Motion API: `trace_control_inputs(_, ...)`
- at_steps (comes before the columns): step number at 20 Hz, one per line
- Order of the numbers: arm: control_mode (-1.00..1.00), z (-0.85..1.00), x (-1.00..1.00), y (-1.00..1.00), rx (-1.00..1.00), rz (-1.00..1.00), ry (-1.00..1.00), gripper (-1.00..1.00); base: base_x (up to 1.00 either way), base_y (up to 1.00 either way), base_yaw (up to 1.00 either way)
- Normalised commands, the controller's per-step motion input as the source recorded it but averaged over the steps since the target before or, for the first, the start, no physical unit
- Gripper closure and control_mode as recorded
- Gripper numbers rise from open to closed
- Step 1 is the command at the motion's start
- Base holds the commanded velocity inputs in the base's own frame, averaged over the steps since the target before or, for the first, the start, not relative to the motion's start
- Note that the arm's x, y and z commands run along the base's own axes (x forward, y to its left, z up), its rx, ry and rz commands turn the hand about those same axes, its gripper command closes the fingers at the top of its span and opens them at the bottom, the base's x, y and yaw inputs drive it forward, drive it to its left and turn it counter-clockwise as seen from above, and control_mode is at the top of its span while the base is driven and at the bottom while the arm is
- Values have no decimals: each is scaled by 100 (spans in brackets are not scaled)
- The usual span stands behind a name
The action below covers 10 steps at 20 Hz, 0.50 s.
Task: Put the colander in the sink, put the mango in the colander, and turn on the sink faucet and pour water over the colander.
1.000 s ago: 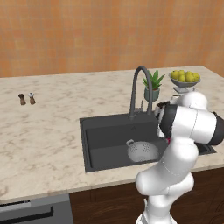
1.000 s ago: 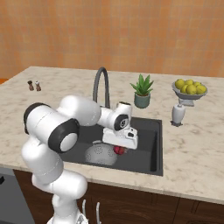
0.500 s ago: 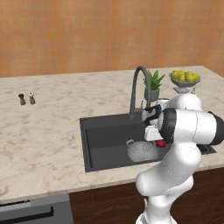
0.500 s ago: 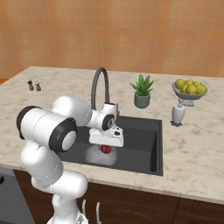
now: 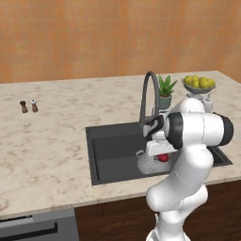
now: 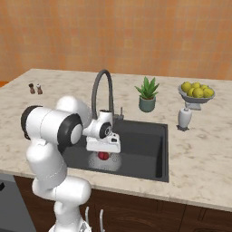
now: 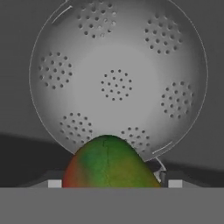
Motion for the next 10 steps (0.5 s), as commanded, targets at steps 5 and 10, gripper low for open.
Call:
trace_control_inputs(5,-100,-37,47,0,2,4,0,100,0,0,0)
trace_control_inputs(10,-100,-49,35,0,1,5,0,100,0,0,0)
